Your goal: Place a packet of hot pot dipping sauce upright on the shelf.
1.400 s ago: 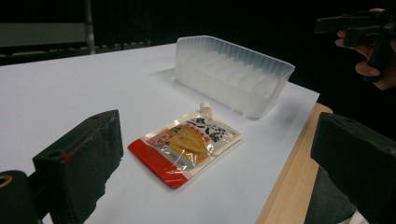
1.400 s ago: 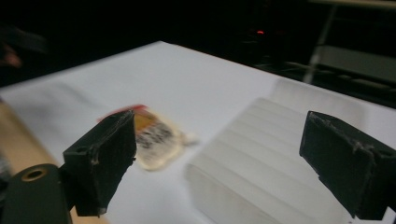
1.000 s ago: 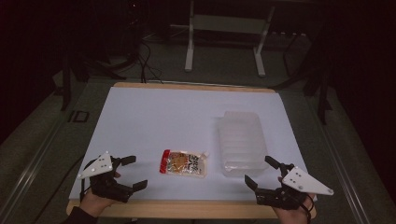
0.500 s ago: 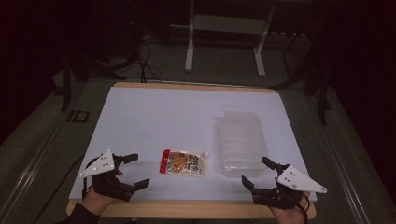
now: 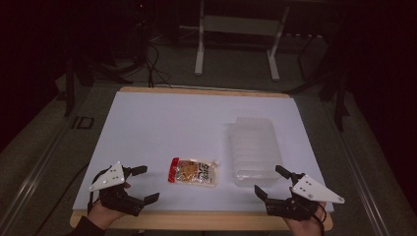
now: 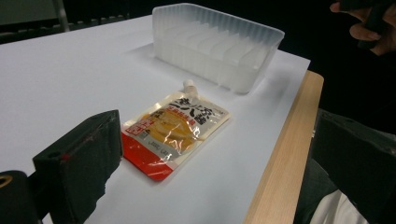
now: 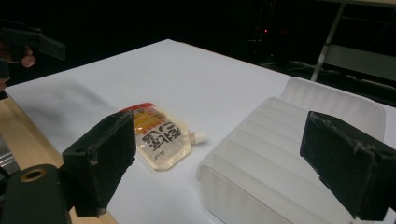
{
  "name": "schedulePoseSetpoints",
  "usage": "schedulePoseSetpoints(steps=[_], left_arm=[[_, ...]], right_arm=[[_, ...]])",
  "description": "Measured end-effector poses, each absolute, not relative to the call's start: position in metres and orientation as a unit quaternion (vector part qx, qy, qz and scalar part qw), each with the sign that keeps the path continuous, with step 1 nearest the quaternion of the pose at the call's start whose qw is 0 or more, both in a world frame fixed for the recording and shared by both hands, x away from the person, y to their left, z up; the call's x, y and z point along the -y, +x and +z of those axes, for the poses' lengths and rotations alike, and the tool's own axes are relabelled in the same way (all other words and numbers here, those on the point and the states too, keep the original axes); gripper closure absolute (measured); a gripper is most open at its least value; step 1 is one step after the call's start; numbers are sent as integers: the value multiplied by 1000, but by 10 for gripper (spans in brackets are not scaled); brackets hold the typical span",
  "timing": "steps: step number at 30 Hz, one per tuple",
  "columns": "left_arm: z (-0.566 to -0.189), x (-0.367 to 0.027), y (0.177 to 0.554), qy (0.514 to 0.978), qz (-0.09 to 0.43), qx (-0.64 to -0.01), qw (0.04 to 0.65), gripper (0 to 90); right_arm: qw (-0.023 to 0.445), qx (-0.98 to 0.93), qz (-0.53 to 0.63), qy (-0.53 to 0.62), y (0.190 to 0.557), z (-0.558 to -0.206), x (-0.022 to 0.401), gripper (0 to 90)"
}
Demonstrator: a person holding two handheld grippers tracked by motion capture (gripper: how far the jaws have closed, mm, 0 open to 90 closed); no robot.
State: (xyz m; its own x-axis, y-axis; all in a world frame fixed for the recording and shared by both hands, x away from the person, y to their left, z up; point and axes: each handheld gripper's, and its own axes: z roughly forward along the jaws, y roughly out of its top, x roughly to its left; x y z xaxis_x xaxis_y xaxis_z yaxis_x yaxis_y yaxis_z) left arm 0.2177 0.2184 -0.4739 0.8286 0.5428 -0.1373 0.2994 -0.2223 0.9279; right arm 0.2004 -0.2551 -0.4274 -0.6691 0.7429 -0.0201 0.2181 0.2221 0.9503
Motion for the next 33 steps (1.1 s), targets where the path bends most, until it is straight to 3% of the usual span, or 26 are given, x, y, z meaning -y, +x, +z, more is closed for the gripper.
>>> schedulePoseSetpoints(steps=[9, 14, 23, 33], left_arm=[[-475, -224, 215, 752, 120, -287, 582, 16], [-478, -224, 212, 741, 168, -320, 566, 0], [-484, -225, 214, 743, 160, -308, 572, 0], [-474, -233, 234, 767, 123, -308, 549, 0]], right_arm=[[244, -741, 531, 332, 202, -428, 257, 105], [247, -738, 530, 338, 202, -428, 257, 104], [239, -738, 530, 343, 204, -430, 259, 104], [280, -740, 521, 320, 202, -427, 260, 104]])
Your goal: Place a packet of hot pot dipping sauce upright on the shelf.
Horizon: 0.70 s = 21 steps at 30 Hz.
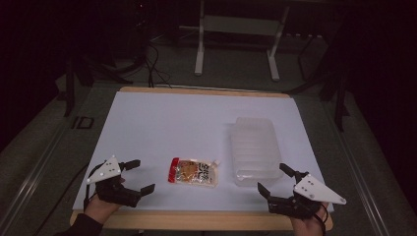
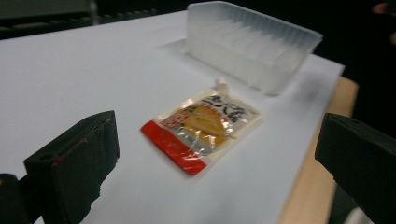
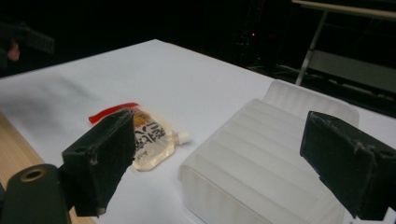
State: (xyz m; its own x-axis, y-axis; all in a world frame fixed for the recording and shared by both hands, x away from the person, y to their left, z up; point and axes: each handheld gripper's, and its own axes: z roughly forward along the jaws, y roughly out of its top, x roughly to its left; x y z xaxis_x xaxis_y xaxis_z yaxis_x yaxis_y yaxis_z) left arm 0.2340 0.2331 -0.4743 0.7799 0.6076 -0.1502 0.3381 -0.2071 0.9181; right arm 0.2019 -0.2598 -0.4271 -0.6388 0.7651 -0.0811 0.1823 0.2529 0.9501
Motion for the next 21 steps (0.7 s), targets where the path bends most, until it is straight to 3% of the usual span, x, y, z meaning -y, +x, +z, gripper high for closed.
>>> schedulePoseSetpoints(steps=[21], left_arm=[[-469, -208, 287, 806, 111, -256, 523, 19]], right_arm=[[262, -736, 543, 309, 195, -425, 252, 104]])
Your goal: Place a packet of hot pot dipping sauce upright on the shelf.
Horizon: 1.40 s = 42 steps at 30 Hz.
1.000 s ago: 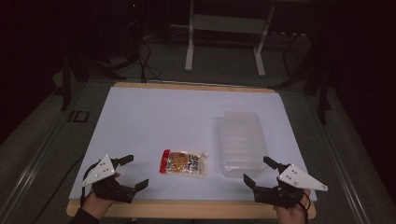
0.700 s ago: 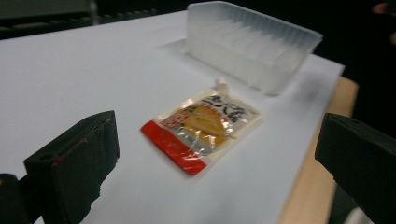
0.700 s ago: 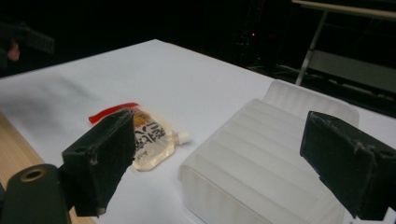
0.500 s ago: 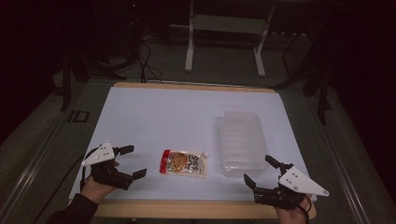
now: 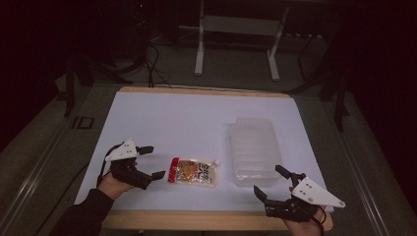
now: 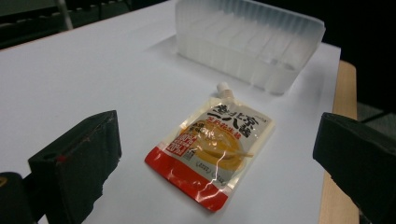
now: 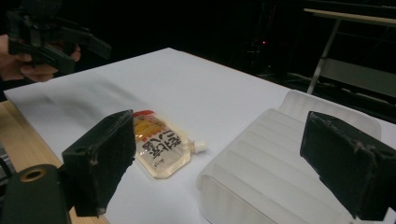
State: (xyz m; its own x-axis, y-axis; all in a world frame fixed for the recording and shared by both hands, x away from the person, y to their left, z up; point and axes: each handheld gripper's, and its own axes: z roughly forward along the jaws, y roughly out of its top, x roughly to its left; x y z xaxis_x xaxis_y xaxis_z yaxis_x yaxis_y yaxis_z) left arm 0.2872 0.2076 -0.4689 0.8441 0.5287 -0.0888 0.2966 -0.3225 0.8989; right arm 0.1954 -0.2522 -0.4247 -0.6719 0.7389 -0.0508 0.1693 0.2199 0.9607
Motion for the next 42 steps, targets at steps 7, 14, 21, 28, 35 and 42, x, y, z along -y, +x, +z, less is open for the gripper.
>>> schedulePoseSetpoints(steps=[7, 14, 21, 28, 35, 42], left_arm=[[-467, -193, 303, 821, 98, -242, 507, 40], [-466, -173, 316, 836, 90, -198, 504, 119], [-467, -151, 331, 851, 77, -166, 492, 205], [-470, -123, 347, 868, 60, -141, 473, 273], [-480, -99, 359, 882, 41, -126, 453, 341], [-490, -86, 374, 898, 24, -118, 422, 401]], right_arm=[[259, -740, 540, 306, 196, -425, 251, 105], [254, -744, 538, 305, 197, -426, 251, 105], [246, -747, 536, 306, 198, -428, 251, 105], [244, -746, 538, 306, 198, -427, 252, 125], [246, -746, 540, 302, 197, -427, 252, 133], [241, -749, 539, 300, 198, -428, 252, 133]])
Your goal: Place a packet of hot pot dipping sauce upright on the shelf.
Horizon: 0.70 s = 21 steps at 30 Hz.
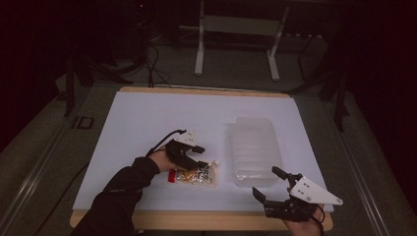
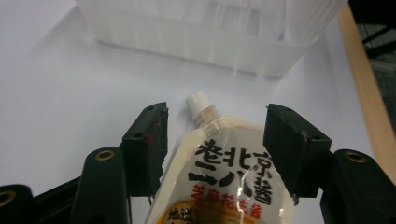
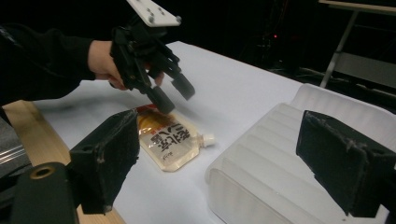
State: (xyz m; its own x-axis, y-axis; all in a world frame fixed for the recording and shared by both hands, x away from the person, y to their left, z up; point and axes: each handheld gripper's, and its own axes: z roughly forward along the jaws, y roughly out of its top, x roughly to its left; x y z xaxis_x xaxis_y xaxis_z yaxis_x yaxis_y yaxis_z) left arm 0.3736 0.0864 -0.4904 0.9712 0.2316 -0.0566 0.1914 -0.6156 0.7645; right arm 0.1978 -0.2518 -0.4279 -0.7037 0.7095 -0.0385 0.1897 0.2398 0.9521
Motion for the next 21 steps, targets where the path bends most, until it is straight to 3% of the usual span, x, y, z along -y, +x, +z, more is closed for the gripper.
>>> schedulePoseSetpoints(steps=[11, 17, 21], left_arm=[[-510, -69, 394, 920, 9, -124, 371, 426], [-517, -66, 397, 928, 0, -119, 352, 477], [-521, -64, 394, 931, -5, -105, 350, 570]], right_arm=[[236, -751, 538, 300, 198, -428, 252, 137], [235, -752, 538, 300, 199, -429, 253, 138], [234, -753, 537, 300, 199, -429, 252, 140]])
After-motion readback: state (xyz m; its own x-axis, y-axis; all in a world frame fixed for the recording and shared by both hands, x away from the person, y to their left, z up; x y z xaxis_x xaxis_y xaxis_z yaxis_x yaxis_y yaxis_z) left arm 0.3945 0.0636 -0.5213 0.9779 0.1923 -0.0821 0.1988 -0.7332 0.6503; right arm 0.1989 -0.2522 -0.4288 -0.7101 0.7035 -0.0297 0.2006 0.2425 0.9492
